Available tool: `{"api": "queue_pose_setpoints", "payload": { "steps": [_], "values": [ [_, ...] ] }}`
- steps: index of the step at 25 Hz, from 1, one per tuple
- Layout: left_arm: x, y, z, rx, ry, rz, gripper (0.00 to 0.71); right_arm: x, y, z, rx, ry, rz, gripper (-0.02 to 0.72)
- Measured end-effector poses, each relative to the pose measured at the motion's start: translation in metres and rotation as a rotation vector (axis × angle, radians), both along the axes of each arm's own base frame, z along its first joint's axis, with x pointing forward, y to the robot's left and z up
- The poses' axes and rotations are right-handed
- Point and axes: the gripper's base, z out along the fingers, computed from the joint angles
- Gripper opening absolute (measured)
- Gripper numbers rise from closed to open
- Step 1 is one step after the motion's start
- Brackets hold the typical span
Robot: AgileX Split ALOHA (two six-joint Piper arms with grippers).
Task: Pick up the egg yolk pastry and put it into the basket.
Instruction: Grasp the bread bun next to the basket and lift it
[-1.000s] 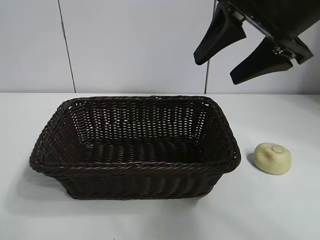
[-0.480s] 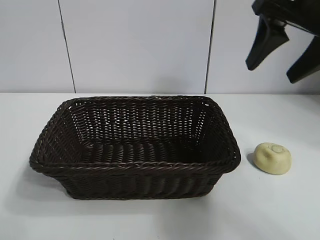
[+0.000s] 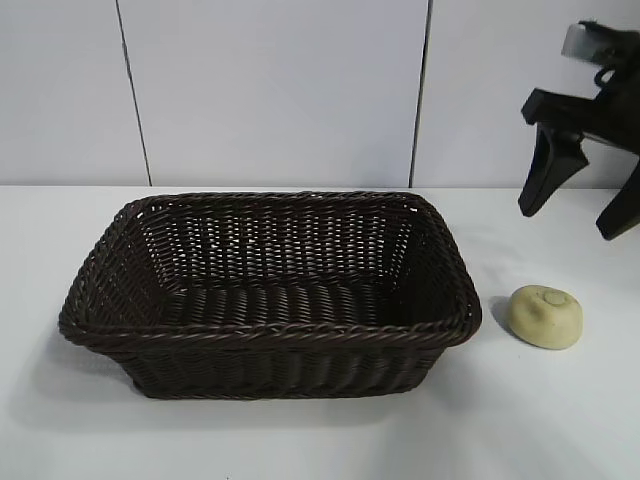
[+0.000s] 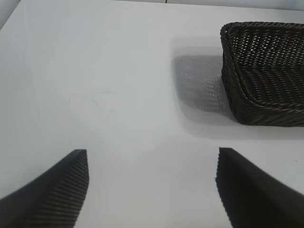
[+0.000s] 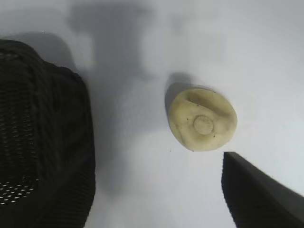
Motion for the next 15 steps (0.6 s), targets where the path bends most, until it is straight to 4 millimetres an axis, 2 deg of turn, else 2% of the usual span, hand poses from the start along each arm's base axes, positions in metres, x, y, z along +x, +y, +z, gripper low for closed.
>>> {"api": "queue_pose_setpoints", "payload": {
  "steps": [8,14,15],
  "values": [
    [0.0,0.0,0.0,0.0,0.0,0.0,0.54,0.014,-0.003,-0.051,-0.034,0.113,-0.003,0.537],
    [0.0,0.0,0.0,0.0,0.0,0.0,0.54,0.017,-0.005,-0.071,-0.058,0.152,-0.018,0.534],
    [0.0,0.0,0.0,0.0,0.0,0.0,0.54,0.017,-0.005,-0.072,-0.059,0.148,-0.021,0.514]
  ]
}}
